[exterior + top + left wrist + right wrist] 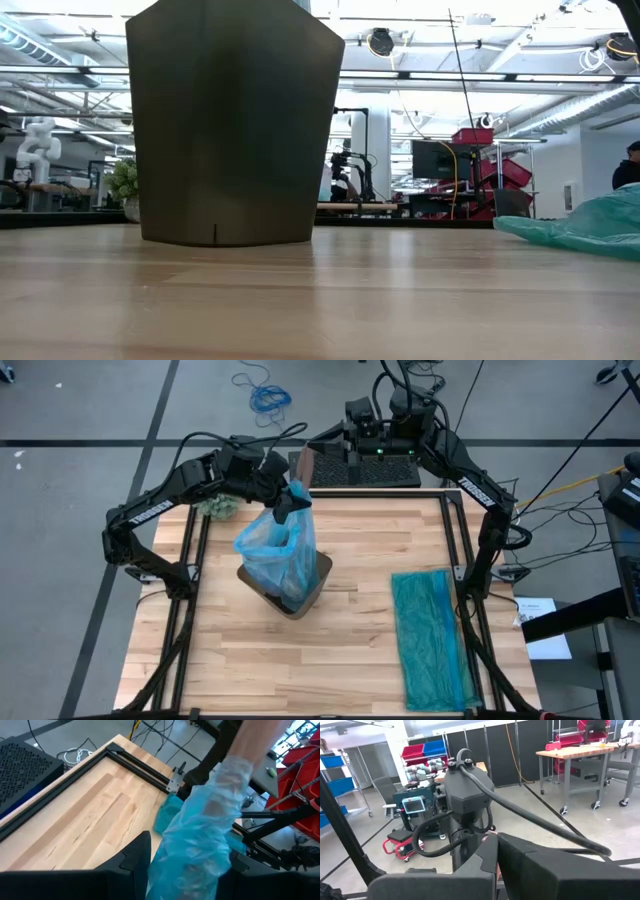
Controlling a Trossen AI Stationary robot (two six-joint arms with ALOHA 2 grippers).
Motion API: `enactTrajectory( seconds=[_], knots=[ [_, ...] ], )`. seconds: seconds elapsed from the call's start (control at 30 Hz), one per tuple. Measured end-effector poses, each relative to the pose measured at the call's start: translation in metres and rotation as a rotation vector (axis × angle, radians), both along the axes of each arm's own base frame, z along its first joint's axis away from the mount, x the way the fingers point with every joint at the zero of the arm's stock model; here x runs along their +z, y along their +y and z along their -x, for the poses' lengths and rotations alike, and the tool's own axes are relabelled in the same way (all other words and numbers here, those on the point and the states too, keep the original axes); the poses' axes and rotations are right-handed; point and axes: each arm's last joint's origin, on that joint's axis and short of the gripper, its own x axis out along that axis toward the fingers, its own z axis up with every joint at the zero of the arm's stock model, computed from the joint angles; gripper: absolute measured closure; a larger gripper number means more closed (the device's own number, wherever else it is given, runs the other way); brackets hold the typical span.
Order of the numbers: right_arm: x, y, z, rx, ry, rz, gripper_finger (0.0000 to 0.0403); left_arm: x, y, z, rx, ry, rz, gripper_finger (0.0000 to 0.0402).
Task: Place trash/remove bag and relplace
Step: Close the blue trash bag
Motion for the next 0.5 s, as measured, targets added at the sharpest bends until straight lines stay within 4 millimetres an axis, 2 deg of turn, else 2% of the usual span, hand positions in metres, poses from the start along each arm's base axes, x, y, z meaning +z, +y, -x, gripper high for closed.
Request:
enactTrajectory(
  seconds=[0.37, 0.5],
  knots=[
    [0.0001, -0.0006, 0.0006, -0.001, 0.001, 0.011, 0.0403, 0.0026, 0.0000, -0.0011, -0.008, -0.029, 0.006, 0.0256],
    [0.0005, -0.0005, 0.0006, 0.001, -0.003, 0.020, 0.0403, -0.0020, 0.0006, 0.0013, 0.036, 0.025, 0.020, 0.0307]
  ],
)
